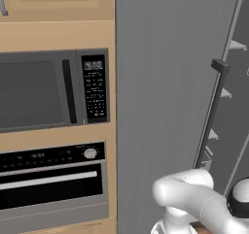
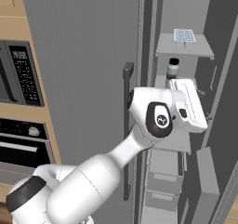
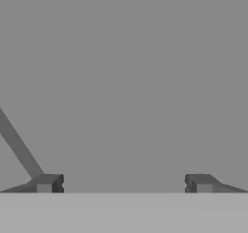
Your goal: Open the freezer door, pick up the ice cube tray from the freezer, and place it on the dining counter.
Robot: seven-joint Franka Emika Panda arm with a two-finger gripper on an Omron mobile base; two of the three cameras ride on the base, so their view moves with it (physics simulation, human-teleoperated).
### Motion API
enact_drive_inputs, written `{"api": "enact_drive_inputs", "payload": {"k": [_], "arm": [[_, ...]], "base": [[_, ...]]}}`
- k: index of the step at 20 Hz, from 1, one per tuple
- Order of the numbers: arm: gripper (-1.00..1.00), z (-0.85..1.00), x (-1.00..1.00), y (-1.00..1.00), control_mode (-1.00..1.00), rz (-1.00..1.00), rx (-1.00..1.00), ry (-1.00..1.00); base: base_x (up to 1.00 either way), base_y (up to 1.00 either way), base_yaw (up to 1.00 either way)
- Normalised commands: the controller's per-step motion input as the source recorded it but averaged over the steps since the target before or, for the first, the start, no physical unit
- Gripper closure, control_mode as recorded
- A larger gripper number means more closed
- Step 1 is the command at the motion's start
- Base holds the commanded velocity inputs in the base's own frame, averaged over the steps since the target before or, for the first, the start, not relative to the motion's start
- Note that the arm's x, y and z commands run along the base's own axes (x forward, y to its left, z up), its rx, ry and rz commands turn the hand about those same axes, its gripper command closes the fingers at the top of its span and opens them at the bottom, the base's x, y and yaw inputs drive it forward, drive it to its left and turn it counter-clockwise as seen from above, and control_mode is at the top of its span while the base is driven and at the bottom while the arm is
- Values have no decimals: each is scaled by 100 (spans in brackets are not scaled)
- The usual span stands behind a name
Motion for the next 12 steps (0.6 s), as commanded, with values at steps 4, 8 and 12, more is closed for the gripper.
{"api": "enact_drive_inputs", "payload": {"k": [4, 8, 12], "arm": [[-100, 32, -11, 65, -100, 18, 2, 12], [-100, 35, -18, 58, -100, 21, 3, 20], [-100, 7, -35, 73, -100, 21, 0, 17]], "base": [[0, 0, 0], [0, 0, 0], [0, 0, 0]]}}
